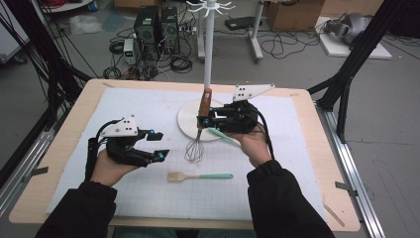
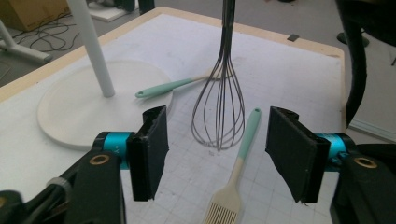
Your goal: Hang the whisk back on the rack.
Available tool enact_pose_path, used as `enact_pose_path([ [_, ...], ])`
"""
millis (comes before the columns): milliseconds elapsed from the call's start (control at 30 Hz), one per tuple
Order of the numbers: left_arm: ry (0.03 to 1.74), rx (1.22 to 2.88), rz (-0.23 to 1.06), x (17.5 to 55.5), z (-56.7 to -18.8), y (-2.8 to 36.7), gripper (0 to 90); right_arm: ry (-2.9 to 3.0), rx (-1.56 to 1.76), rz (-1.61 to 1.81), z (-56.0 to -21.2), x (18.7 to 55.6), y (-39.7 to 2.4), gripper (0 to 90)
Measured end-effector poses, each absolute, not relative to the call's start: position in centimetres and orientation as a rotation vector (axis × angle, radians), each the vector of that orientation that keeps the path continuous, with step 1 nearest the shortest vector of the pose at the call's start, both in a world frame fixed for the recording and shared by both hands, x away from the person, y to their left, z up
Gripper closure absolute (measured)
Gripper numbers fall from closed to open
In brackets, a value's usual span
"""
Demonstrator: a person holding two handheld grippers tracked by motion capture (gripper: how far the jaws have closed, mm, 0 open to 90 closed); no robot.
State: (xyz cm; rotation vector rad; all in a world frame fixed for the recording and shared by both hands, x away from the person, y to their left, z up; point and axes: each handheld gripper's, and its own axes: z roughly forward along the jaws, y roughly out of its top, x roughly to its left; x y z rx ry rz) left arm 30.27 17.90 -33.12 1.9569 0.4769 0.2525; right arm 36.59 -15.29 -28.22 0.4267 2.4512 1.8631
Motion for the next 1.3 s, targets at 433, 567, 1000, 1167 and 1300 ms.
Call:
enact_pose_path([
  [433,0.549,1.932,0.304,29.5,-33.9,20.6,31.9,2.46,0.45,1.792,-26.6,38.1,-15.7,72.3],
  [567,0.58,1.915,0.315,29.4,-34.2,21.4,29.3,2.45,0.455,1.778,-26.0,38.6,-15.7,72.3],
  [1000,0.635,1.901,0.329,29.8,-34.8,22.4,21.4,2.462,0.468,1.755,-24.7,40.3,-15.6,72.3],
  [1167,0.652,1.886,0.332,29.9,-35.1,22.8,17.6,2.473,0.468,1.747,-24.2,40.9,-15.4,72.3],
  [1300,0.661,1.886,0.333,29.9,-35.1,23.0,15.0,2.459,0.461,1.751,-23.5,41.3,-15.3,72.3],
])
